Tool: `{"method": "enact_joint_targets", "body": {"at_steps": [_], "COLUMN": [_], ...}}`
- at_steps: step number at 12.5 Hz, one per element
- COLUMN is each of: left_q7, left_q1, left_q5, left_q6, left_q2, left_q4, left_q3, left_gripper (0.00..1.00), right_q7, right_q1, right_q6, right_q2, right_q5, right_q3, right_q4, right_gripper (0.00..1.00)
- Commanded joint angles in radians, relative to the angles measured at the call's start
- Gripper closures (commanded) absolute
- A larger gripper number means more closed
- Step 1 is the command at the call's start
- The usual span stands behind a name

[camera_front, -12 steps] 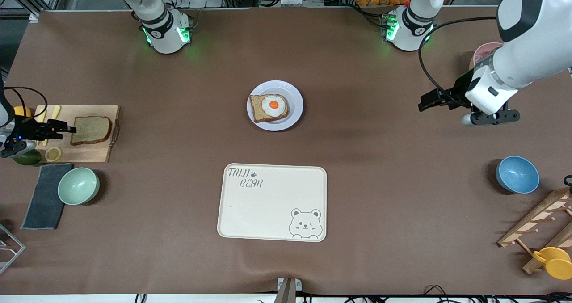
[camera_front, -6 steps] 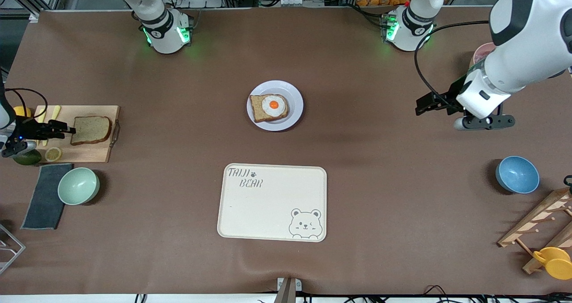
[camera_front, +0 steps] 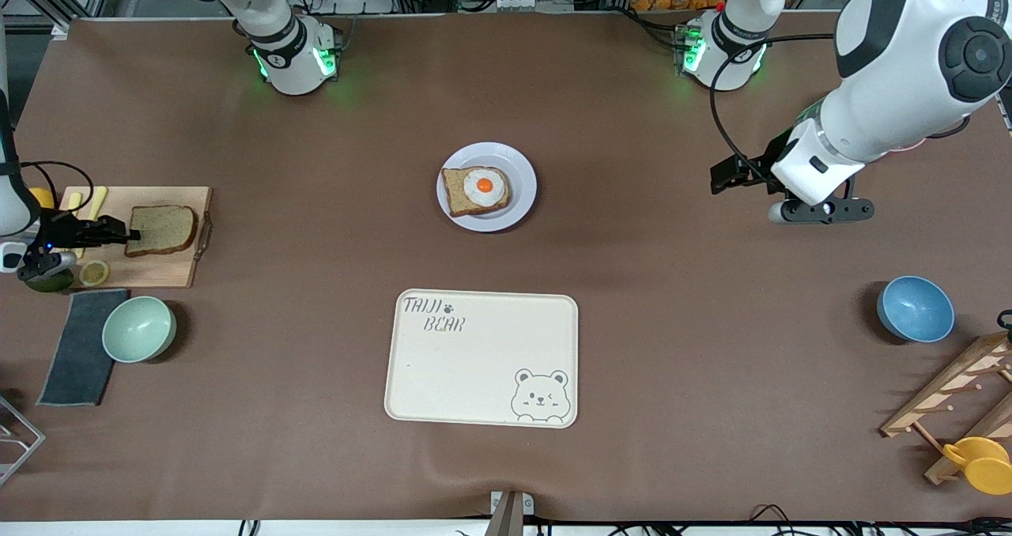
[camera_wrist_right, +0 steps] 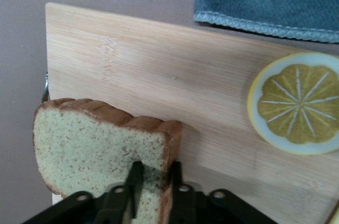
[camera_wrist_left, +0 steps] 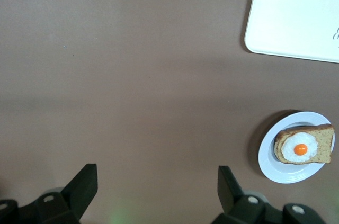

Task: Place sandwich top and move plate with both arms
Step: 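Grasp the bread slice with the right gripper and lift it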

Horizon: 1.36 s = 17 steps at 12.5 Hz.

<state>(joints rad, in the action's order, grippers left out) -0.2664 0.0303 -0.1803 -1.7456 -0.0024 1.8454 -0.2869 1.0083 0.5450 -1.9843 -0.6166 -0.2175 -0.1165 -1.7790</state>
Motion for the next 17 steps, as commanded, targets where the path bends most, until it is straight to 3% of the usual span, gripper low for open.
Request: {"method": "enact_joint_targets", "body": {"at_steps": [1,6,9,11,17], "left_q7": [0.007,0.071,0.079,0.079,0.237], "left_q1": [0.016,-0.007,-0.026,-0.046,-0.032], "left_q5": [0.024,0.004,-0.074,-0.103,-0.298], "left_q6": [0.005,-0.014,-0.051,-0.051,-0.086], "left_q2": [0.024,0.117,0.153,0.160,0.168], "left_q4": [-0.014,-0.008,-0.003,0.008,0.115], "left_q3": [-0.012,-0.026,-0.029,-0.029,-0.029], "left_gripper": [0.00,0.00,0.00,0.00,0.00], "right_q7": [0.013,-0.007,-0.077,-0.161,-0.373], "right_q1": [0.024,0.004,-0.025,-0.068,-0.253], "right_q6": [0.002,0.045,0.204,0.323,0.488], "right_q2": [-0.017,-0.003,0.000,0.011,0.121], "right_q5": [0.003,0.000,-0.002,0.009,-0.002], "right_q3": [0.014,0.017,0.018,0.018,0.018], "right_q4": [0.015,0.039,0.154,0.222,0.228], "right_gripper": [1.00,1.00,1.00,1.00,1.00]}}
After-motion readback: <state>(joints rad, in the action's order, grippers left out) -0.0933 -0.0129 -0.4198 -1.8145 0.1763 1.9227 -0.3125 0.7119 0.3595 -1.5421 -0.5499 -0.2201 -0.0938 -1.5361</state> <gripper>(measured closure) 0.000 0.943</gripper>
